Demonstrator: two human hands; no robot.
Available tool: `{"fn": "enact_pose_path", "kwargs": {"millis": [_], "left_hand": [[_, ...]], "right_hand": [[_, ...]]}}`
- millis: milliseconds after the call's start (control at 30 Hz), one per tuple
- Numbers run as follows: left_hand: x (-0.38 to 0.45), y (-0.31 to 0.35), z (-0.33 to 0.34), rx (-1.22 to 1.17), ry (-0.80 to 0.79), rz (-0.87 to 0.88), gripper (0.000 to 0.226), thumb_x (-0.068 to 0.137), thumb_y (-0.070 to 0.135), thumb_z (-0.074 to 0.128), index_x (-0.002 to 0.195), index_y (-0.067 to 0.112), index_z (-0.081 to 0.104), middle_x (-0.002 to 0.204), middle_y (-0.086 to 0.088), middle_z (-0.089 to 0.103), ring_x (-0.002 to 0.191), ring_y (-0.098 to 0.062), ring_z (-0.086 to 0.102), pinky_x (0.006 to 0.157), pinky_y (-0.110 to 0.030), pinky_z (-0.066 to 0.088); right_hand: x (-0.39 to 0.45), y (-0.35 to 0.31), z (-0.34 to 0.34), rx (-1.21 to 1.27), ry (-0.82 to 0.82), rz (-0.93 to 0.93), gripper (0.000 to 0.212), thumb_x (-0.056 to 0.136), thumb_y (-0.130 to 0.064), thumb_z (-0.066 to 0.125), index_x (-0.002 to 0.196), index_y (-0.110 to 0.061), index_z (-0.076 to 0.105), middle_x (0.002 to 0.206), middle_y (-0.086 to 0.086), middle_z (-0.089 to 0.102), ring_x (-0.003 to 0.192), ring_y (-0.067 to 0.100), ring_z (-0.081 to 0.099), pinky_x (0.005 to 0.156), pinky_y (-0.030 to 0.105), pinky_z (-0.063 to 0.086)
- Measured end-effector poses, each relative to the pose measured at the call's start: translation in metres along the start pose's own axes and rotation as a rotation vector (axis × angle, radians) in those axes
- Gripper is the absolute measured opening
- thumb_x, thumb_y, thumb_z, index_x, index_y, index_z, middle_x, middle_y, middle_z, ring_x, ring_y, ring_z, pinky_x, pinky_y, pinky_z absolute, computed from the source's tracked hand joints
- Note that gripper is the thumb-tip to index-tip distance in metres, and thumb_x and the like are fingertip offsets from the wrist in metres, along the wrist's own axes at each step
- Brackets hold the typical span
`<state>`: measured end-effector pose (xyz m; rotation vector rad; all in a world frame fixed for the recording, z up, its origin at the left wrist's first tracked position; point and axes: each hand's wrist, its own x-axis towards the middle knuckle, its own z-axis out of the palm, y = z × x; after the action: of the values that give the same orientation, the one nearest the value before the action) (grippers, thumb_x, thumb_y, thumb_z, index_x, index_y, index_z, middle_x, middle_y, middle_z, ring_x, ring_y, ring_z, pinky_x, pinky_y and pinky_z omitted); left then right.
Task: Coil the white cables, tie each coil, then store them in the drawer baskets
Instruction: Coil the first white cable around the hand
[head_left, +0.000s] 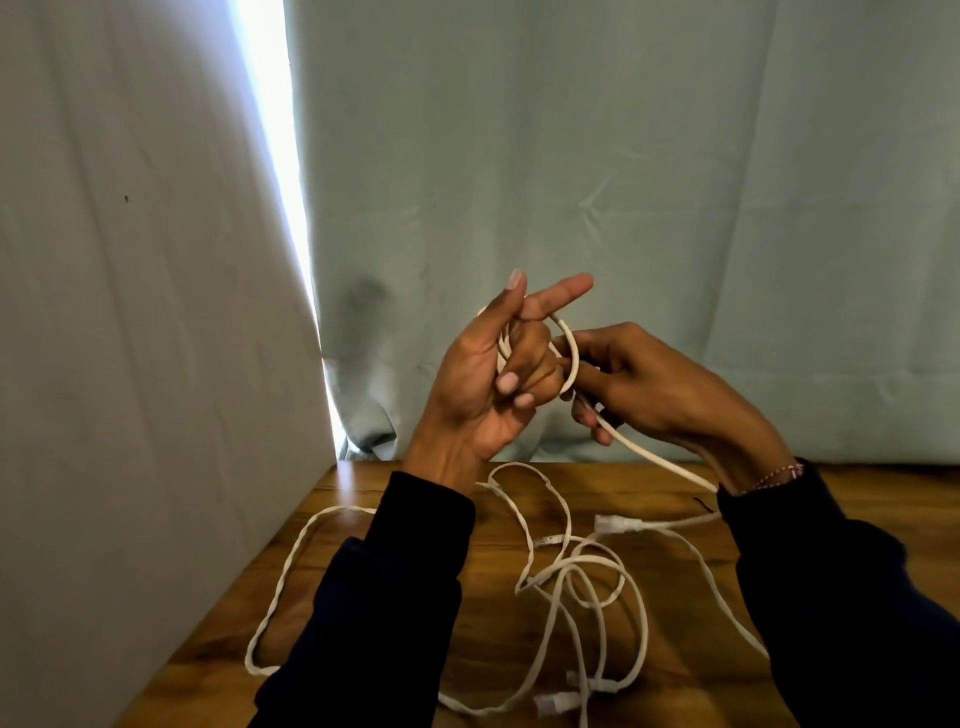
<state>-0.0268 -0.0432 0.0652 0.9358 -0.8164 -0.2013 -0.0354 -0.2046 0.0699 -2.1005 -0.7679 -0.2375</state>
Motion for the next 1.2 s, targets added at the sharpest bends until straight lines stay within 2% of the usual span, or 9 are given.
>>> {"fn": "enact_pose_path", "kwargs": {"millis": [133, 233, 333, 500, 667, 767, 833, 967, 1200], "left_hand": [[0.001, -0.008, 0.0, 0.059, 0.147, 0.087, 0.054, 0.107, 0.034, 0.033, 0.141, -0.006, 0.041, 0.047, 0.001, 0.056, 0.035, -0.007, 0.047, 0.045, -0.017, 0.045], [0.006, -0.009, -0.001, 0.005, 0.232, 0.091, 0.052, 0.105, 0.034, 0.036, 0.142, -0.002, 0.041, 0.105, -0.012, 0.075, 0.087, -0.026, 0.075, 0.081, -0.037, 0.061], [0.009, -0.014, -0.01, 0.023, 0.235, 0.102, 0.059, 0.104, 0.034, 0.04, 0.153, 0.003, 0.027, 0.145, -0.013, 0.055, 0.13, -0.039, 0.055, 0.101, -0.055, 0.05], [0.014, -0.019, -0.023, 0.2, 0.343, 0.086, 0.063, 0.102, 0.038, 0.039, 0.157, 0.013, 0.021, 0.152, -0.001, 0.048, 0.142, -0.035, 0.041, 0.1, -0.053, 0.05], [0.009, -0.029, -0.018, 0.599, 0.303, -0.025, 0.049, 0.104, 0.048, 0.033, 0.14, 0.016, 0.045, 0.132, 0.0, 0.066, 0.114, -0.016, 0.065, 0.08, -0.027, 0.058], [0.006, -0.04, -0.024, 0.863, 0.245, -0.034, 0.059, 0.102, 0.059, 0.027, 0.111, 0.014, 0.064, 0.098, -0.02, 0.072, 0.075, -0.013, 0.071, 0.072, -0.035, 0.059], [0.006, -0.043, -0.021, 0.762, 0.198, -0.119, 0.079, 0.099, 0.061, 0.003, 0.103, 0.021, 0.07, 0.073, -0.021, 0.069, 0.043, -0.013, 0.054, 0.042, -0.027, 0.044], [0.01, -0.042, -0.017, 0.531, 0.063, -0.248, 0.13, 0.064, 0.087, -0.006, 0.121, -0.008, 0.062, 0.044, -0.011, 0.049, 0.031, -0.012, 0.039, 0.036, -0.021, 0.025], [0.007, -0.031, -0.008, 0.374, -0.345, -0.273, 0.117, 0.074, 0.089, 0.035, 0.121, -0.016, 0.059, 0.037, -0.002, 0.043, 0.029, -0.008, 0.027, 0.039, -0.03, 0.024]], "right_hand": [[-0.002, 0.003, -0.002, -0.071, -0.101, 0.091, 0.022, 0.104, -0.019, 0.049, 0.091, -0.015, 0.066, 0.074, 0.004, 0.062, 0.057, 0.013, 0.056, 0.053, 0.024, 0.049], [-0.003, -0.001, 0.004, -0.318, -0.147, 0.062, 0.026, 0.105, -0.025, 0.047, 0.088, -0.016, 0.064, 0.069, -0.002, 0.061, 0.052, 0.005, 0.056, 0.054, 0.019, 0.047], [-0.006, -0.005, 0.009, -0.577, -0.158, -0.012, 0.025, 0.105, -0.027, 0.047, 0.089, -0.016, 0.063, 0.07, -0.004, 0.059, 0.059, 0.008, 0.056, 0.061, 0.024, 0.047], [-0.026, -0.023, -0.006, -0.733, -0.258, -0.079, 0.021, 0.1, -0.033, 0.057, 0.103, -0.021, 0.074, 0.072, -0.011, 0.064, 0.067, 0.007, 0.063, 0.066, 0.022, 0.052], [-0.037, -0.041, -0.008, -0.695, -0.211, -0.24, 0.018, 0.095, -0.033, 0.064, 0.108, -0.03, 0.074, 0.079, -0.023, 0.063, 0.07, -0.008, 0.061, 0.065, 0.009, 0.044], [-0.042, -0.046, -0.016, -0.61, -0.033, -0.354, 0.024, 0.09, -0.032, 0.066, 0.114, -0.036, 0.066, 0.082, -0.025, 0.064, 0.077, -0.011, 0.061, 0.068, 0.007, 0.045], [-0.043, -0.044, -0.024, -0.591, 0.086, -0.39, 0.032, 0.087, -0.032, 0.068, 0.118, -0.036, 0.062, 0.083, -0.027, 0.063, 0.077, -0.013, 0.062, 0.068, 0.004, 0.046], [-0.034, -0.029, -0.038, -0.567, 0.304, -0.436, 0.026, 0.086, -0.026, 0.074, 0.111, -0.025, 0.069, 0.09, -0.013, 0.071, 0.08, -0.008, 0.063, 0.072, 0.006, 0.044], [-0.014, 0.014, -0.049, -0.416, 0.511, -0.515, 0.019, 0.084, -0.033, 0.077, 0.093, -0.017, 0.08, 0.087, -0.004, 0.076, 0.071, 0.001, 0.064, 0.06, 0.017, 0.048]]}}
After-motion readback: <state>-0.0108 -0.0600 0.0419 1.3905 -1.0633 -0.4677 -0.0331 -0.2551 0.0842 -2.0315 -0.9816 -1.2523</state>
